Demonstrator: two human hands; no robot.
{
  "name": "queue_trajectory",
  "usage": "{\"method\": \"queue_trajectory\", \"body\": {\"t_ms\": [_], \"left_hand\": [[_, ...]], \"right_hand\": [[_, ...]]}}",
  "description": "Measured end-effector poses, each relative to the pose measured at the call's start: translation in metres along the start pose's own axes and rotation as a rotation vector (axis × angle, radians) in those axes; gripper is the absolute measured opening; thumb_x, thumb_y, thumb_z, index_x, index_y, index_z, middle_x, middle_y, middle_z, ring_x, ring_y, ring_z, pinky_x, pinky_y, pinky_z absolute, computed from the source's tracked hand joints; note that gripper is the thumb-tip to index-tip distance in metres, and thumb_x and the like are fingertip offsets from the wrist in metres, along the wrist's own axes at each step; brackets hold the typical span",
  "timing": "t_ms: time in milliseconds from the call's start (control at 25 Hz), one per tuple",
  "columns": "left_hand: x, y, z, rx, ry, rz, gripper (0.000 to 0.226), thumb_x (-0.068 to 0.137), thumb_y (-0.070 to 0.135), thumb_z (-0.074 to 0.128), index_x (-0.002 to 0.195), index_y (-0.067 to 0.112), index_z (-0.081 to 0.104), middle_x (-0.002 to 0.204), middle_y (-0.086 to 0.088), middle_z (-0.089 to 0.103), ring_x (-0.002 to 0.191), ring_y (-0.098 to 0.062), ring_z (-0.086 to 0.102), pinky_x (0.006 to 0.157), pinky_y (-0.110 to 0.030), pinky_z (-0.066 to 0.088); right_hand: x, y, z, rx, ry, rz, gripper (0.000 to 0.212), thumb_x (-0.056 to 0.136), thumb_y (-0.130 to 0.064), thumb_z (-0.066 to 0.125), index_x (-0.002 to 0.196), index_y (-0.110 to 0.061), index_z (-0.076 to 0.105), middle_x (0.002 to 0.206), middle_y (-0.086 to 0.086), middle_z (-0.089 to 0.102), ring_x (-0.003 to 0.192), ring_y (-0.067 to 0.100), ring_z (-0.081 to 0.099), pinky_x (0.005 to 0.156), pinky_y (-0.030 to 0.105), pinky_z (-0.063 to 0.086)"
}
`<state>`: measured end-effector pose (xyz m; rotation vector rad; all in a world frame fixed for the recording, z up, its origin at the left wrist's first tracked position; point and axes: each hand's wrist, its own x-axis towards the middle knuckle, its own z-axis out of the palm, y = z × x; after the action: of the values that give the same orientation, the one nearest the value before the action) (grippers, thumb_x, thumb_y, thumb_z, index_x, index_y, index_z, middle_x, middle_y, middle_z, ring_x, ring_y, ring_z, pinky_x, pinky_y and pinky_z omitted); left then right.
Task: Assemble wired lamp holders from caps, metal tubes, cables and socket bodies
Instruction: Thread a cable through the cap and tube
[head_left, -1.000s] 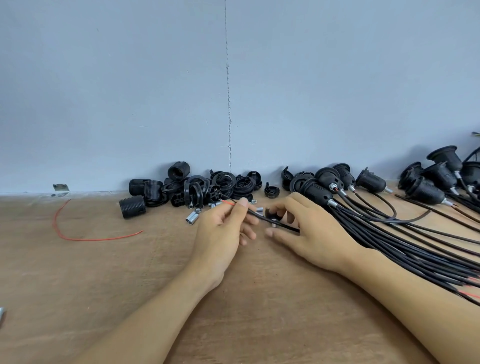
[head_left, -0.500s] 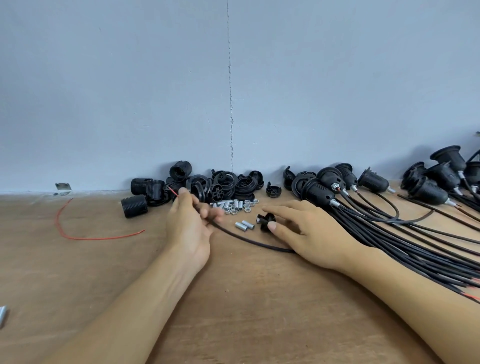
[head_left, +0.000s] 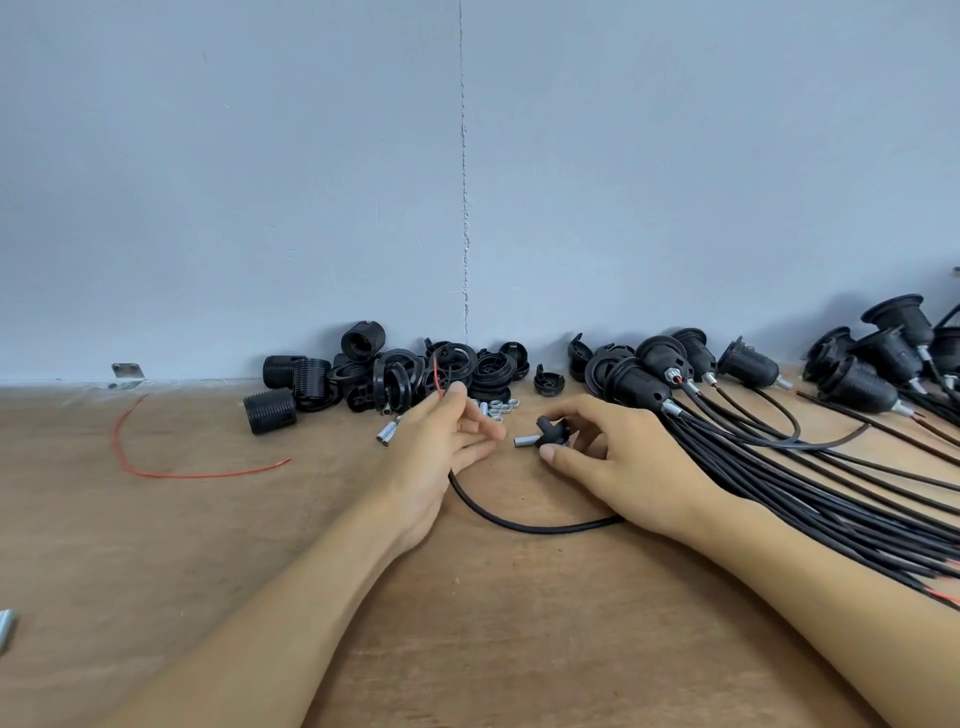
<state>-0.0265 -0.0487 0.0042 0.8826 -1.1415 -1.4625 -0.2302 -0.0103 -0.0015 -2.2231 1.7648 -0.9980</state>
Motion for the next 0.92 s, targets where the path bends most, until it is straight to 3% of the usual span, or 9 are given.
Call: {"method": "queue_trajectory", "body": {"t_ms": [120, 200, 280, 400, 480, 560, 680, 760, 920], "left_hand": [[0.005, 0.002, -0.007, -0.089, 0.050, 0.041, 0.038, 0.110, 0.026, 0.040, 0.080, 0.009, 0.057, 0.063, -0.010, 0.064, 0.064, -0.026, 0.072, 0.057, -0.027, 0.058], [0.008, 0.000, -0.012, 0.018, 0.157, 0.084, 0.038, 0.109, 0.027, 0.042, 0.077, 0.011, 0.055, 0.052, -0.002, 0.054, 0.042, -0.018, 0.052, 0.041, -0.023, 0.042], [0.011, -0.003, -0.014, 0.177, 0.212, 0.125, 0.039, 0.108, 0.028, 0.043, 0.074, 0.012, 0.052, 0.048, 0.002, 0.046, 0.037, -0.015, 0.040, 0.038, -0.022, 0.034], [0.011, -0.008, -0.011, 0.320, 0.182, 0.151, 0.040, 0.109, 0.031, 0.043, 0.074, 0.012, 0.052, 0.049, 0.004, 0.050, 0.045, -0.018, 0.051, 0.042, -0.023, 0.040], [0.011, -0.008, -0.010, 0.325, 0.163, 0.162, 0.042, 0.110, 0.030, 0.042, 0.074, 0.011, 0.055, 0.057, 0.000, 0.057, 0.065, -0.023, 0.067, 0.060, -0.029, 0.054], [0.011, -0.006, -0.010, 0.257, 0.149, 0.172, 0.044, 0.110, 0.027, 0.041, 0.073, 0.010, 0.058, 0.069, -0.007, 0.065, 0.089, -0.028, 0.073, 0.082, -0.035, 0.059], [0.008, -0.004, -0.011, 0.154, 0.145, 0.205, 0.045, 0.110, 0.024, 0.040, 0.074, 0.009, 0.062, 0.087, -0.022, 0.072, 0.103, -0.031, 0.070, 0.098, -0.036, 0.055], [0.007, -0.005, -0.012, 0.129, 0.152, 0.222, 0.045, 0.110, 0.023, 0.041, 0.074, 0.009, 0.063, 0.091, -0.023, 0.072, 0.107, -0.032, 0.068, 0.098, -0.035, 0.055], [0.009, -0.007, -0.013, 0.213, 0.191, 0.256, 0.043, 0.110, 0.024, 0.041, 0.076, 0.011, 0.064, 0.075, -0.008, 0.071, 0.094, -0.027, 0.069, 0.085, -0.034, 0.057]], "right_hand": [[0.000, 0.001, 0.000, 0.065, -0.020, 0.001, 0.030, 0.087, -0.042, 0.072, 0.116, -0.040, 0.065, 0.086, -0.024, 0.063, 0.076, -0.003, 0.057, 0.073, 0.018, 0.047], [0.000, 0.000, 0.001, 0.097, -0.049, -0.016, 0.026, 0.088, -0.039, 0.072, 0.113, -0.039, 0.065, 0.085, -0.029, 0.062, 0.076, -0.004, 0.057, 0.069, 0.010, 0.042], [0.001, -0.003, 0.001, 0.069, -0.084, -0.039, 0.015, 0.089, -0.040, 0.071, 0.103, -0.040, 0.065, 0.085, -0.028, 0.062, 0.080, -0.007, 0.055, 0.067, 0.008, 0.039], [0.002, -0.008, 0.000, 0.053, -0.139, -0.053, 0.008, 0.092, -0.040, 0.067, 0.091, -0.042, 0.060, 0.085, -0.030, 0.062, 0.082, -0.008, 0.055, 0.067, 0.008, 0.037], [0.003, -0.009, 0.000, 0.059, -0.174, -0.054, 0.004, 0.095, -0.039, 0.064, 0.097, -0.038, 0.061, 0.090, -0.027, 0.065, 0.084, -0.002, 0.059, 0.071, 0.012, 0.043], [0.004, -0.008, 0.000, 0.059, -0.189, -0.048, 0.010, 0.097, -0.041, 0.060, 0.103, -0.033, 0.060, 0.096, -0.017, 0.069, 0.091, 0.005, 0.063, 0.085, 0.029, 0.050], [0.004, -0.006, 0.000, 0.084, -0.203, -0.035, 0.012, 0.098, -0.042, 0.058, 0.105, -0.032, 0.058, 0.105, -0.010, 0.071, 0.102, 0.012, 0.066, 0.094, 0.042, 0.050], [0.003, -0.004, 0.002, 0.100, -0.200, -0.026, 0.015, 0.097, -0.043, 0.059, 0.106, -0.031, 0.059, 0.108, -0.006, 0.072, 0.106, 0.015, 0.066, 0.095, 0.045, 0.049], [0.001, -0.002, 0.002, 0.128, -0.150, -0.022, 0.021, 0.093, -0.041, 0.065, 0.111, -0.033, 0.060, 0.111, -0.022, 0.069, 0.108, -0.005, 0.061, 0.098, 0.032, 0.048]]}}
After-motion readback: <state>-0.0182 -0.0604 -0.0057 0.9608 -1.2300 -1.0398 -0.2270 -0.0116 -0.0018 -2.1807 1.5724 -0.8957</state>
